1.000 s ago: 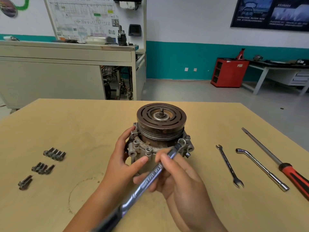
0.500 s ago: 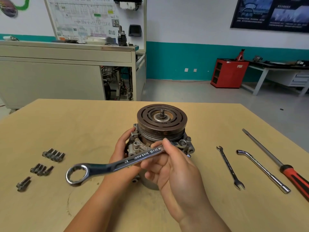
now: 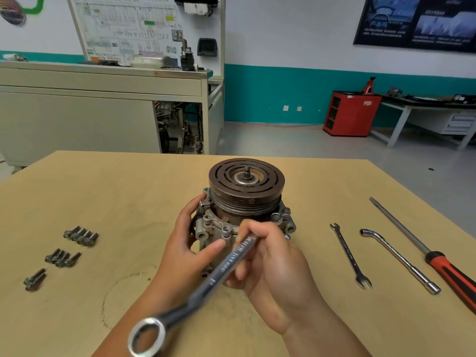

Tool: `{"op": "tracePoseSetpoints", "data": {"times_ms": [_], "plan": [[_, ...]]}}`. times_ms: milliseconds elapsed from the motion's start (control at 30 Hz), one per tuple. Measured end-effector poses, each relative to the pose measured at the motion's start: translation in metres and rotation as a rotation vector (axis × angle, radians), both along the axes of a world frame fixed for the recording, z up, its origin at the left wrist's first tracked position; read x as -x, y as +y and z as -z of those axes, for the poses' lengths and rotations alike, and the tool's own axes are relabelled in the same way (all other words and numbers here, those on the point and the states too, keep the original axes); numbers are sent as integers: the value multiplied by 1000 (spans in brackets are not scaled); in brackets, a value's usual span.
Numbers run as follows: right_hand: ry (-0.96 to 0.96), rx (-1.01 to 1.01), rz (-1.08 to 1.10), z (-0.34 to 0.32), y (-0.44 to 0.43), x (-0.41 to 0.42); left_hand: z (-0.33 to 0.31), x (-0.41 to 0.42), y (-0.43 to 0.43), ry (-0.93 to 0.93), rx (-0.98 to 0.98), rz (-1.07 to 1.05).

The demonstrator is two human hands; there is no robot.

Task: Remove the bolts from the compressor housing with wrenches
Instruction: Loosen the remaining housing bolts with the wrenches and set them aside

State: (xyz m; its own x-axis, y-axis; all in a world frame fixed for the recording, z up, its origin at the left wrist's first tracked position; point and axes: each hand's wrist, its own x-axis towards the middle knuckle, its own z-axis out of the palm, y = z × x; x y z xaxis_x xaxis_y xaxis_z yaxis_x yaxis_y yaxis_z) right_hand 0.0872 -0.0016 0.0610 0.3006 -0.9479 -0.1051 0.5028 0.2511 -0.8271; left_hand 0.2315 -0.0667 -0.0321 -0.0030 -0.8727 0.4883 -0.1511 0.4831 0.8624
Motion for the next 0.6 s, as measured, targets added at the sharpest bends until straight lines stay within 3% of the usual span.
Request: {"op": "tracePoseSetpoints", "data": {"times_ms": [133,233,333,500,600], "plan": [[-43,-32,-98,-4,5,21,1,1,-3,21,36,34],[109,-60,-280,-8,4,51,1,1,-2,30,32,44],[472,-44,-433,-23,-8,88,0,0,-1,17,24,41],[1407,210,-777,-73,-52,121,-2,0,0,24,-2,31],[1794,277,-901,-97,-82,112,-2,0,0,22,2,35]]}}
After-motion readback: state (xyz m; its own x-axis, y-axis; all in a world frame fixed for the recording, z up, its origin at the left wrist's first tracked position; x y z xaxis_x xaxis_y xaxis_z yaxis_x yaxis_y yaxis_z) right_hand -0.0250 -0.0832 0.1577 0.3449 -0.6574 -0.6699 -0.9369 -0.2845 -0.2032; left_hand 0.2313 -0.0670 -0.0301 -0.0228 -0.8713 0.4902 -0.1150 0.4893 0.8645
